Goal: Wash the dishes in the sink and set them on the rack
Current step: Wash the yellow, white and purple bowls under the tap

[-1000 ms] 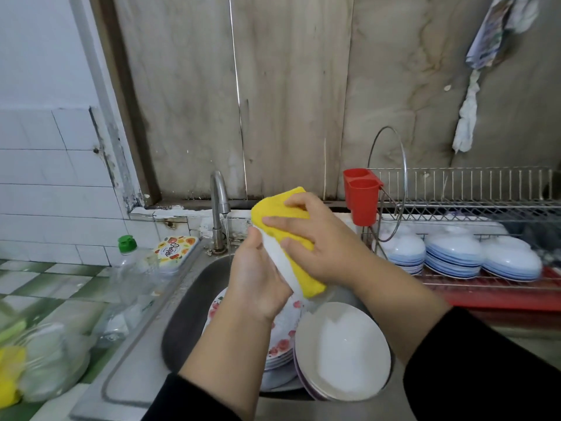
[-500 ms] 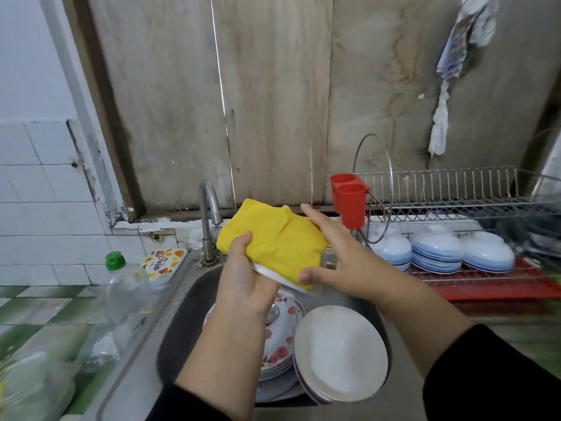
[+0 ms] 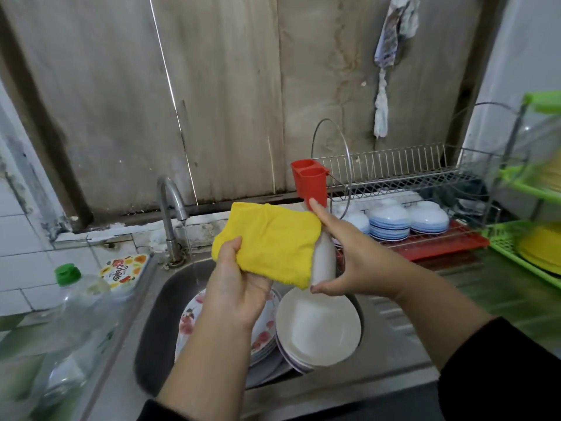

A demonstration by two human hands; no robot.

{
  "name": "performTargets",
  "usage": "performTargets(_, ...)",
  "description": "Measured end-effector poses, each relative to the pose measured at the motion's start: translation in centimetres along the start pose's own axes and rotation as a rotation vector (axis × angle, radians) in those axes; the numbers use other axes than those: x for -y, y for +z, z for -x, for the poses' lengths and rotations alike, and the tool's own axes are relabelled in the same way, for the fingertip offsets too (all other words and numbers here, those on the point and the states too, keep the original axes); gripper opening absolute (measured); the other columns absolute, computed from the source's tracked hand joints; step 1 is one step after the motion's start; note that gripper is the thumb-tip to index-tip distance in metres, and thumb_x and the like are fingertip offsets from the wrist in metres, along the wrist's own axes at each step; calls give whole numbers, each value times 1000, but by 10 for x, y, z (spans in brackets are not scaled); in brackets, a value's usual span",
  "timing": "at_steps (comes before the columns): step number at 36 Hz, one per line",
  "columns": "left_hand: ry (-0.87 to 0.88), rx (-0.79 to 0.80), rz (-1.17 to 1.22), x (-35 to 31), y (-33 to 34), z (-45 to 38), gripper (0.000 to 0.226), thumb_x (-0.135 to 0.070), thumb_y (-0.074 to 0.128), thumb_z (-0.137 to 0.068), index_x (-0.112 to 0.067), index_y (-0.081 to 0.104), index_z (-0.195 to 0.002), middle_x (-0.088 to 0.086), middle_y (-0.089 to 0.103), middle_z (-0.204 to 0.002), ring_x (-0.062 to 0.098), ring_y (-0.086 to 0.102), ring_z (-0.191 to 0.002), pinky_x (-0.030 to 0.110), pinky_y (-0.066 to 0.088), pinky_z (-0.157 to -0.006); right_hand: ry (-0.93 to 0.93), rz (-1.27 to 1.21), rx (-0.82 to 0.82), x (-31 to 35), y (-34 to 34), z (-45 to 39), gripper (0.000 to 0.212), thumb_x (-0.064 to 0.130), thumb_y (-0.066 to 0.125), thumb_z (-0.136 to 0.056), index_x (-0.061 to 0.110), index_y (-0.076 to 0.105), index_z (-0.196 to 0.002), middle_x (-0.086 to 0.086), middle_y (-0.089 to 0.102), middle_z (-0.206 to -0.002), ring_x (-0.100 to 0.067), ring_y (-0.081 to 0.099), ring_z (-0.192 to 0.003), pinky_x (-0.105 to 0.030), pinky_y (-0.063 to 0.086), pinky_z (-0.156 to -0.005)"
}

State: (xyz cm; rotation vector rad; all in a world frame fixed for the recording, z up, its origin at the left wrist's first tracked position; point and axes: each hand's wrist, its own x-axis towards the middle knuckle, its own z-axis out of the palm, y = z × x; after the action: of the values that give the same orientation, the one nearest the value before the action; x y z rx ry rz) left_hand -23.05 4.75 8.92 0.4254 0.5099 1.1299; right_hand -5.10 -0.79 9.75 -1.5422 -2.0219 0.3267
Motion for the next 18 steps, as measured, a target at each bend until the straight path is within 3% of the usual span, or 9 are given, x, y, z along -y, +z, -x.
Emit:
performTargets(4, -117, 33, -138, 11, -1, 6, 31, -33, 45, -97, -11, 57, -116, 10, 71, -96, 19, 68, -75, 28, 56, -47, 26, 138, -39, 1, -17, 19, 120, 39, 83, -67, 44, -6, -147, 21, 18, -147, 6, 15, -133, -17, 21, -107)
performTargets(6, -145, 75, -159, 16, 4, 9, 27, -31, 48, -96, -10, 58, -110, 8, 73, -84, 17, 71, -65, 27, 56, -47, -13, 226, -69, 2, -27, 30, 111, 35, 84, -66, 42, 7, -146, 17, 22, -149, 3, 15, -134, -9, 13, -108)
performTargets(10, -190, 150, -237, 24, 21, 9, 30, -28, 43, -98, -8, 54, -117, 10, 71, -97, 22, 69, -78, 36, 53, -63, -62, 301, -150, 2, -47, 48, 100, 29, 84, -65, 56, 12, -128, 35, 19, -134, 14, 15, -124, 6, 4, -98)
performTargets(14, -241, 221, -295, 34, 45, 10, 30, -26, 39, -100, -8, 52, -120, 8, 64, -114, 21, 63, -95, 44, 48, -68, -35, 368, -192, -5, -69, 65, 101, 29, 85, -65, 45, 13, -134, 21, 23, -139, 9, 14, -129, 0, 5, -104)
performTargets(18, -241, 298, -372, 47, 72, 3, 24, -24, 39, -100, -11, 52, -115, 4, 64, -111, 20, 65, -82, 40, 49, -64, 2, 454, -260, -15, -95, 79, 104, 30, 85, -65, 41, 14, -140, 20, 21, -143, 2, 14, -137, -9, 8, -111)
